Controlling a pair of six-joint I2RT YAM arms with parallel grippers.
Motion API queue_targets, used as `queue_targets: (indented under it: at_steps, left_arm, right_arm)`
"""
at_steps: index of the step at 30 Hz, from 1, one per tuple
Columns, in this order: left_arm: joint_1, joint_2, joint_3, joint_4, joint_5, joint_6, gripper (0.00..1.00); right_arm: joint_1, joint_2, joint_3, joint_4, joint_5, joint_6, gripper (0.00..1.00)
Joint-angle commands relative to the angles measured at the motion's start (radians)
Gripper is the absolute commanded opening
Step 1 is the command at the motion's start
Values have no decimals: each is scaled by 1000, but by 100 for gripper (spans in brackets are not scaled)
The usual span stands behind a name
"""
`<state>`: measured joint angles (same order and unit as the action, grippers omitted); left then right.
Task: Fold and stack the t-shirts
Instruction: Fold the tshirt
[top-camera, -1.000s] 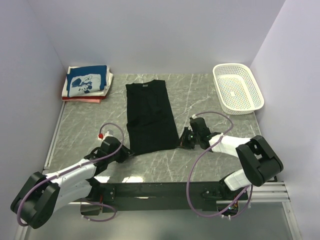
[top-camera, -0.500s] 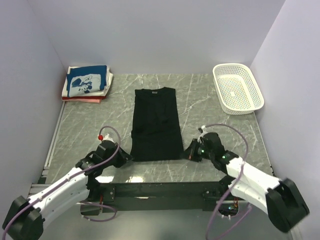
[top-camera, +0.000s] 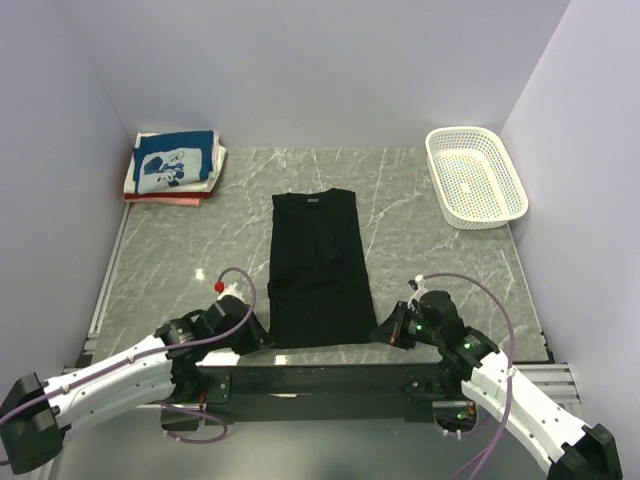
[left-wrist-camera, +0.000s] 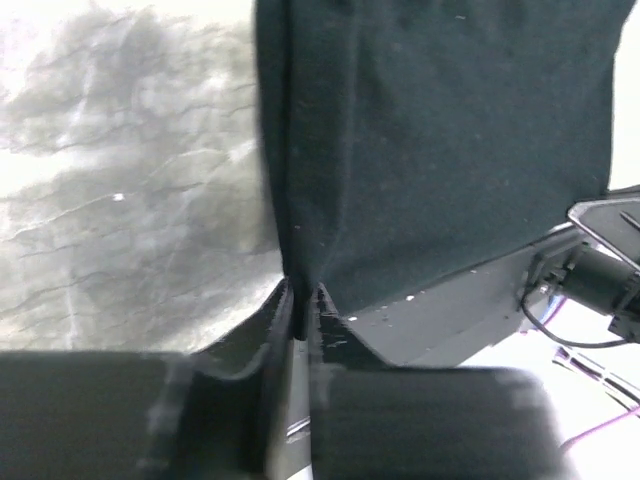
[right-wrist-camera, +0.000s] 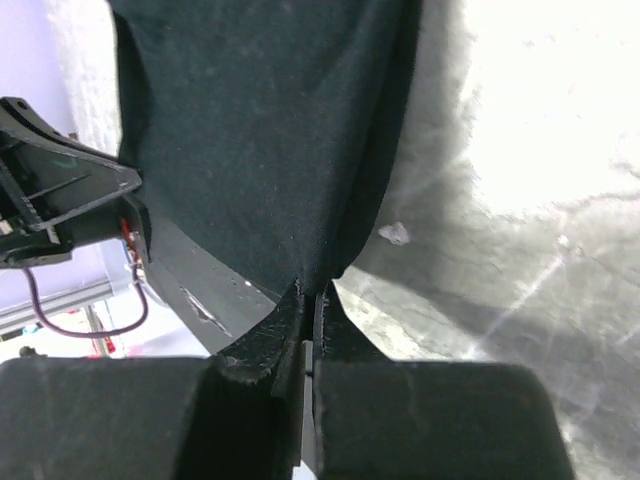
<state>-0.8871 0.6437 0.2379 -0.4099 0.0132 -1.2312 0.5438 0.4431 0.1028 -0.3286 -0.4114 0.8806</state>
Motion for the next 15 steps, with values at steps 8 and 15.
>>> queue_targets:
  at_steps: [8, 15]
  left_arm:
    - [-10, -44, 201, -115, -169, 50, 35]
    - [-6, 245, 264, 88, -203, 166, 11]
  right_arm:
    - [5, -30, 61, -157, 69, -32, 42]
    - [5, -55, 207, -265, 129, -78, 42]
